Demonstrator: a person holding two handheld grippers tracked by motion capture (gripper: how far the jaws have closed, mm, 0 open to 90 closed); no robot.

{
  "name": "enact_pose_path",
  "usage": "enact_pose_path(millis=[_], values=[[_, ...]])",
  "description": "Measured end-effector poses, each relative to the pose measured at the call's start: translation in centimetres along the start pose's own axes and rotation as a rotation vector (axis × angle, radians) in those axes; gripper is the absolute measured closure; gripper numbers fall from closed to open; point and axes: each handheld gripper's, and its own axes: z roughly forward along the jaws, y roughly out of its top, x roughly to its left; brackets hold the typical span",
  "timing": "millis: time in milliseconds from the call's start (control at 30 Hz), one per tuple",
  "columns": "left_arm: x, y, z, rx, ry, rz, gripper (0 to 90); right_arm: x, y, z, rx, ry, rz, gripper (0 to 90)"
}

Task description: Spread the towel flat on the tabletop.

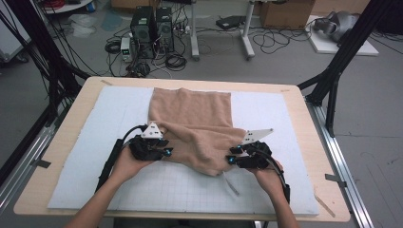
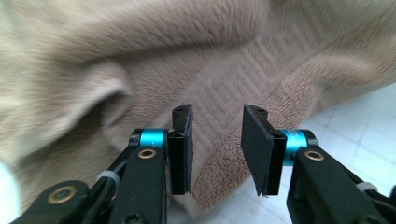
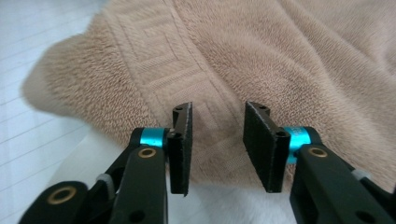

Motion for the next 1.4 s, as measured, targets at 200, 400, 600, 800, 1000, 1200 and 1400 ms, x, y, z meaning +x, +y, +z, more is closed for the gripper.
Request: enact_pose_path(millis=[200, 400, 600, 800, 1000, 1200, 1400], values=[[-0.1, -0.5, 3.0, 0.091, 0.023, 0.023, 59.9, -0.3, 0.5, 1.9, 0.031, -0.018, 0.010, 58.6], [0.0, -0.4, 3.1, 0.090, 0.014, -0.004, 65.7, -0.1, 0.6, 3.2, 0.057, -0.047, -0.004, 62.5], [-0.1, -0.3, 3.1, 0.092, 0.007, -0.001, 74.0, 0.1, 0.8, 3.3, 0.073, -0.089, -0.035, 73.5], [0.0, -0.3, 3.1, 0.088, 0.011, 0.002, 81.0, 0.0, 0.8, 3.4, 0.073, -0.080, -0.044, 78.7], [-0.2, -0.3, 3.1, 0.090, 0.010, 0.010, 85.5, -0.3, 0.7, 3.4, 0.060, -0.044, -0.031, 86.1], [-0.4, -0.2, 2.1, 0.090, -0.009, 0.013, 86.2, -0.4, 0.6, 2.9, 0.048, -0.021, -0.023, 87.5], [-0.8, 0.0, 0.3, 0.053, -0.013, 0.022, 86.5, -0.1, 0.6, 1.6, 0.014, -0.017, -0.030, 87.5]])
